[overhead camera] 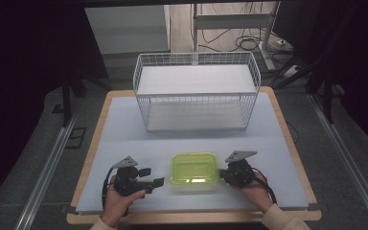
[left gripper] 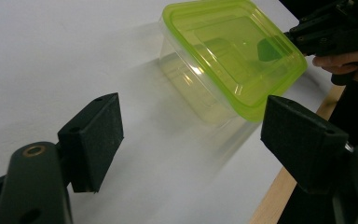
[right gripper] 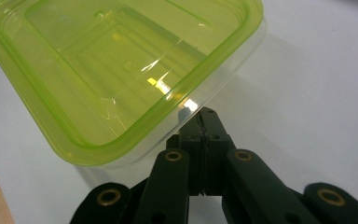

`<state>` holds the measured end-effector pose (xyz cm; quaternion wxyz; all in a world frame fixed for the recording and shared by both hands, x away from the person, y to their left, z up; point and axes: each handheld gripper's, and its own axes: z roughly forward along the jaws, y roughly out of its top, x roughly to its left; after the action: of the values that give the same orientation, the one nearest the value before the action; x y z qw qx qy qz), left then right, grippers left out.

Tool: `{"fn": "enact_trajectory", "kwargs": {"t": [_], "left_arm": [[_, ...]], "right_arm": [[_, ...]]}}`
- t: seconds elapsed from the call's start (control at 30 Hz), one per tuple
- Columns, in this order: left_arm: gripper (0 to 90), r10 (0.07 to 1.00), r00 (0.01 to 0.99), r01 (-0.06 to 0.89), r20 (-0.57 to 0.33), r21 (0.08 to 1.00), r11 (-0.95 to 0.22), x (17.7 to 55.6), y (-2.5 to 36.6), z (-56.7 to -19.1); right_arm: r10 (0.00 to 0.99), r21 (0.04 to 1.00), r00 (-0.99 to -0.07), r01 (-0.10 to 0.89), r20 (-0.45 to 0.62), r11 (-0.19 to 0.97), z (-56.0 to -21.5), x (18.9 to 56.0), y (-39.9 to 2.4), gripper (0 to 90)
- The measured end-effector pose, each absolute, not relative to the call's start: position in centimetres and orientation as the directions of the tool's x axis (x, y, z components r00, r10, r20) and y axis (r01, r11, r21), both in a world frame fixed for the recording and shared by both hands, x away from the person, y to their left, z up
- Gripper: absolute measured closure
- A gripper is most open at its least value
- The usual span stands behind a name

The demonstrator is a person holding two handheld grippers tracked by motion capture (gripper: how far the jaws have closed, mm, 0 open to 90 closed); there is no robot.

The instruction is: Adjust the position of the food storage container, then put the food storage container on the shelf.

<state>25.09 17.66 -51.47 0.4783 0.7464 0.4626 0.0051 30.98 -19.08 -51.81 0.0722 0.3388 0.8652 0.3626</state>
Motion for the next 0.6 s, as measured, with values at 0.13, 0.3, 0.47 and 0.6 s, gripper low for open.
{"fn": "enact_trajectory", "kwargs": {"t": [0.13,0.3,0.47,0.6], "left_arm": [[20.6,0.696,0.569,0.686,-0.438,0.719,-0.109,25.1,17.7,-51.4],[20.9,0.697,0.564,0.689,-0.443,0.717,-0.102,25.1,17.9,-51.5],[20.9,0.700,0.561,0.690,-0.442,0.717,-0.101,25.1,17.9,-51.4],[20.9,0.700,0.558,0.693,-0.446,0.714,-0.098,25.2,17.8,-51.4]], "right_arm": [[0.642,0.681,-0.756,0.537,0.126,0.498,-51.7,30.9,-19.2,89.7],[0.672,0.717,-0.729,0.538,0.132,0.443,-50.7,31.2,-21.0,89.7],[0.679,0.732,-0.715,0.551,0.166,0.401,-50.3,31.1,-22.2,88.1],[0.673,0.744,-0.706,0.567,0.218,0.353,-50.0,30.9,-23.1,81.2]]}}
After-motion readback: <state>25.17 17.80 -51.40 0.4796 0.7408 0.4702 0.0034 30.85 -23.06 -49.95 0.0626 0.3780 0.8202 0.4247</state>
